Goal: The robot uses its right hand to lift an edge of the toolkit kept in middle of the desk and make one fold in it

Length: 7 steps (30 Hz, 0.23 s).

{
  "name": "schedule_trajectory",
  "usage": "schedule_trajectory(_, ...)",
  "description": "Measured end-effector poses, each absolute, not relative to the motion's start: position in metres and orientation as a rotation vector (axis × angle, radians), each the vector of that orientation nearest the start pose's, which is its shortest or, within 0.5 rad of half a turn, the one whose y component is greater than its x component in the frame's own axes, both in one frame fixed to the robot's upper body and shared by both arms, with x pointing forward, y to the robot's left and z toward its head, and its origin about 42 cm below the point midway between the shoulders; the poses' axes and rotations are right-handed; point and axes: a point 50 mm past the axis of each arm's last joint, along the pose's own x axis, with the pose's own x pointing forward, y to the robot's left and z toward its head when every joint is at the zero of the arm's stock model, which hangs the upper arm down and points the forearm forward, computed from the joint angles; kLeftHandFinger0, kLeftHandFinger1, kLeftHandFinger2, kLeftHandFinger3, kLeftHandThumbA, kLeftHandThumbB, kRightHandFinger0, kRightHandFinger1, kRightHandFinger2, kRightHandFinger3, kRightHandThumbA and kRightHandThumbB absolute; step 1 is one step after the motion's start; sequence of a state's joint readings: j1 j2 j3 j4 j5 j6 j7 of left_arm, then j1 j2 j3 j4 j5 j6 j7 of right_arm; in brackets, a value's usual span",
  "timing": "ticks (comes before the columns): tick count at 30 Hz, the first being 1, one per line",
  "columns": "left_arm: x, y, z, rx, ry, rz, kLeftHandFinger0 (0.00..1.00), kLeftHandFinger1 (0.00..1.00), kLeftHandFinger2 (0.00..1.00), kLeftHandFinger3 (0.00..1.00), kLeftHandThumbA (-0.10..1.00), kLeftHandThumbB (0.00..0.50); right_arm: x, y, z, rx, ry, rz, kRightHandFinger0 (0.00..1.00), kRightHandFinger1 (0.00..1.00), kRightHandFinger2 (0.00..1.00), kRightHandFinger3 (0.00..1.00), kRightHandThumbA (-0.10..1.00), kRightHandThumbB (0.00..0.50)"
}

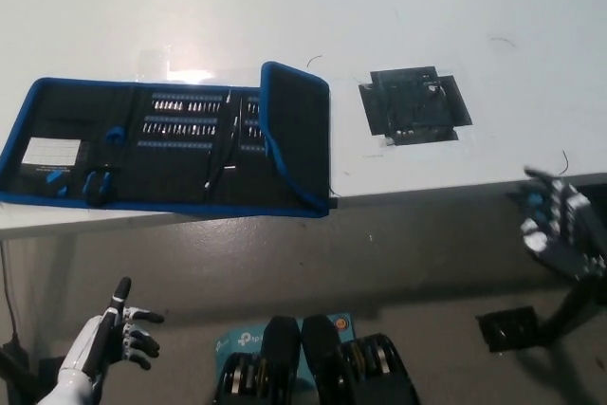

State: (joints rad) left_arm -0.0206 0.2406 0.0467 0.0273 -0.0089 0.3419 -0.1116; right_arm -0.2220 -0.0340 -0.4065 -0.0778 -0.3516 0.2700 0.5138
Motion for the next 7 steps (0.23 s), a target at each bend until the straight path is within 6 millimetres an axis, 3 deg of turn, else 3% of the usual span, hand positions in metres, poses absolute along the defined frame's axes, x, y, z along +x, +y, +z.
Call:
schedule_trajectory(3,0.286,0.304,0.082,0.200,0.354,-0.022,0.38,0.37,0.28,0.46,1.00,0.500,0.327,-0.313,0.132,-0.216,0.144,0.009,0.65,0.74,0.79,0.87,0.02,0.107)
schedule_trajectory(7,0.286,0.304,0.082,0.200,0.355,-0.022,0.38,0.38,0.29,0.47,1.00,0.500,0.321,-0.322,0.111,-0.181,0.167,-0.041,0.59,0.69,0.74,0.83,-0.03,0.111)
